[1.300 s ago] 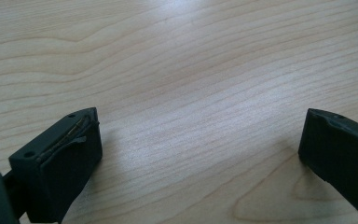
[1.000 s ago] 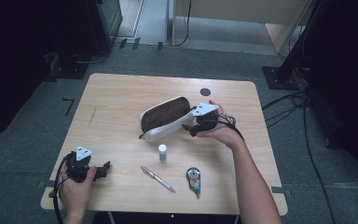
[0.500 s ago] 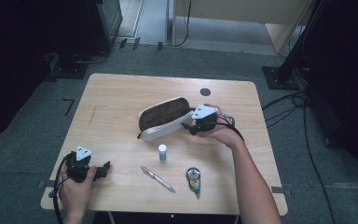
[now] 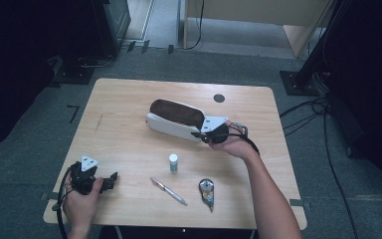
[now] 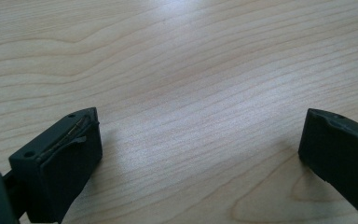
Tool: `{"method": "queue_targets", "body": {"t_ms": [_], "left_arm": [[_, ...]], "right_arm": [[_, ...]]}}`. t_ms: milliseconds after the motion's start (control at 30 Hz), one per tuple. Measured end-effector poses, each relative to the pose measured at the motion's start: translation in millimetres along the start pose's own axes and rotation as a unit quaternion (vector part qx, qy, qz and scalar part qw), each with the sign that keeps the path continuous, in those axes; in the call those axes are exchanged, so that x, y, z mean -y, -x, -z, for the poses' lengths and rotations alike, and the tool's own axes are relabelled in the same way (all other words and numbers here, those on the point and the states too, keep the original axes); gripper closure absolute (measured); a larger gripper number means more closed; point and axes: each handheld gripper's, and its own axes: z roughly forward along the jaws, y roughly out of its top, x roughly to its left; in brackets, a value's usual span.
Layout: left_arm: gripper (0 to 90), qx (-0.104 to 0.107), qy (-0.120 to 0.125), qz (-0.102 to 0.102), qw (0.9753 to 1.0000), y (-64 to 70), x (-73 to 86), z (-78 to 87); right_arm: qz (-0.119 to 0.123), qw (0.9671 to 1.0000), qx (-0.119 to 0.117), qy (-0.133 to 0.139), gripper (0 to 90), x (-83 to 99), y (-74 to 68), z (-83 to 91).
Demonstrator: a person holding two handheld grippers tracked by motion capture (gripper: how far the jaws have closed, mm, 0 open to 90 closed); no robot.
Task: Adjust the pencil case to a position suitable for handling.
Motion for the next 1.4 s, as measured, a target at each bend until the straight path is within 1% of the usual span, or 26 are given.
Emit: {"method": "queue_targets", "body": {"t_ms": [33, 67, 100, 133, 233, 267, 333, 367, 433, 467, 500, 600, 633, 700, 733, 800, 833, 933, 1067, 1100, 1133, 1167, 1233, 1267, 1367, 1400], "left_arm": [[0.0, 0.000, 0.000, 0.000, 1.0000, 0.1, 0.0, 0.0], [0.0, 0.000, 0.000, 0.000, 1.0000, 0.0, 0.0, 0.0], [0.0, 0.000, 0.000, 0.000, 1.0000, 0.1, 0.0, 0.0], [0.0, 0.000, 0.000, 0.000, 1.0000, 0.0, 0.0, 0.0], [0.0, 0.000, 0.000, 0.000, 1.0000, 0.0, 0.0, 0.0], [0.0, 0.000, 0.000, 0.000, 1.0000, 0.0, 0.0, 0.0], [0.0, 0.000, 0.000, 0.000, 1.0000, 0.0, 0.0, 0.0], [0.0, 0.000, 0.000, 0.000, 1.0000, 0.0, 0.0, 0.0], [0.0, 0.000, 0.000, 0.000, 1.0000, 0.0, 0.0, 0.0], [0.0, 0.000, 0.000, 0.000, 1.0000, 0.0, 0.0, 0.0], [0.0, 0.000, 0.000, 0.000, 1.0000, 0.0, 0.0, 0.0], [0.0, 0.000, 0.000, 0.000, 1.0000, 0.0, 0.0, 0.0], [0.0, 0.000, 0.000, 0.000, 1.0000, 0.0, 0.0, 0.0], [0.0, 0.000, 0.001, 0.001, 1.0000, 0.2, 0.0, -0.2], [0.0, 0.000, 0.000, 0.000, 1.0000, 0.1, 0.0, -0.1], [0.0, 0.000, 0.000, 0.000, 1.0000, 0.0, 0.0, 0.0], [0.0, 0.000, -0.001, 0.000, 1.0000, 0.0, -0.1, 0.1], [0.0, 0.000, 0.000, 0.000, 1.0000, 0.0, 0.0, 0.1], [0.0, 0.000, 0.000, 0.000, 1.0000, 0.1, 0.0, 0.1], [0.0, 0.000, 0.000, 0.000, 1.0000, 0.0, 0.0, 0.1], [0.0, 0.000, 0.000, 0.000, 1.0000, 0.0, 0.0, 0.1], [0.0, 0.000, 0.000, 0.000, 1.0000, 0.0, 0.0, 0.1], [0.0, 0.000, 0.000, 0.000, 1.0000, 0.0, 0.0, 0.1], [0.0, 0.000, 0.000, 0.000, 1.0000, 0.0, 0.0, 0.1], [0.0, 0.000, 0.000, 0.000, 1.0000, 0.0, 0.0, 0.0], [0.0, 0.000, 0.000, 0.000, 1.0000, 0.0, 0.0, 0.1]], "right_arm": [[0.000, 1.0000, 0.000, 0.000, 82.4, 0.0, 0.0, 0.0], [-0.024, 0.9997, 0.010, 0.000, 83.3, -5.7, -3.9, 2.4], [-0.031, 0.9994, 0.015, 0.000, 83.5, -7.1, -4.8, 3.4], [-0.035, 0.9990, 0.026, 0.000, 83.6, -8.4, -6.5, 4.9], [-0.049, 0.9981, 0.037, 0.000, 83.9, -10.7, -10.1, 8.4], [-0.052, 0.9973, 0.052, -0.001, 84.0, -12.5, -14.9, 11.8], [-0.053, 0.9968, 0.059, 0.000, 84.0, -13.4, -17.4, 14.1], [-0.066, 0.9955, 0.067, 0.009, 84.1, -15.5, -22.2, 19.8], [-0.072, 0.9947, 0.072, 0.015, 84.2, -16.4, -24.8, 23.2], [-0.079, 0.9931, 0.085, 0.021, 84.2, -18.8, -31.9, 29.4], [-0.079, 0.9931, 0.085, 0.021, 84.2, -18.8, -31.9, 29.4], [-0.077, 0.9912, 0.106, 0.022, 84.1, -23.9, -50.8, 39.7], [-0.077, 0.9912, 0.106, 0.022, 84.1, -23.9, -50.8, 39.7], [-0.074, 0.9902, 0.117, 0.015, 84.2, -25.5, -62.0, 42.9], [-0.074, 0.9900, 0.120, 0.012, 84.2, -26.1, -68.5, 44.6], [-0.090, 0.9886, 0.119, 0.015, 84.2, -25.8, -81.8, 46.9], [-0.090, 0.9886, 0.119, 0.015, 84.2, -25.8, -81.8, 46.9], [-0.093, 0.9876, 0.126, 0.009, 84.1, -24.8, -94.7, 46.0], [-0.083, 0.9858, 0.146, -0.011, 84.1, -21.7, -109.1, 38.0], [-0.092, 0.9849, 0.146, -0.008, 84.1, -18.6, -113.5, 34.0], [-0.092, 0.9849, 0.146, -0.008, 84.1, -18.6, -113.5, 34.0], [-0.107, 0.9844, 0.139, -0.002, 84.0, -15.8, -117.5, 31.8], [-0.109, 0.9844, 0.139, 0.000, 84.0, -15.3, -118.8, 31.4], [-0.121, 0.9836, 0.134, 0.003, 83.8, -14.9, -122.3, 31.1], [-0.126, 0.9840, 0.126, 0.008, 83.7, -14.7, -124.6, 31.7], [-0.117, 0.9851, 0.126, 0.001, 82.8, -15.2, -128.2, 30.8]]}}
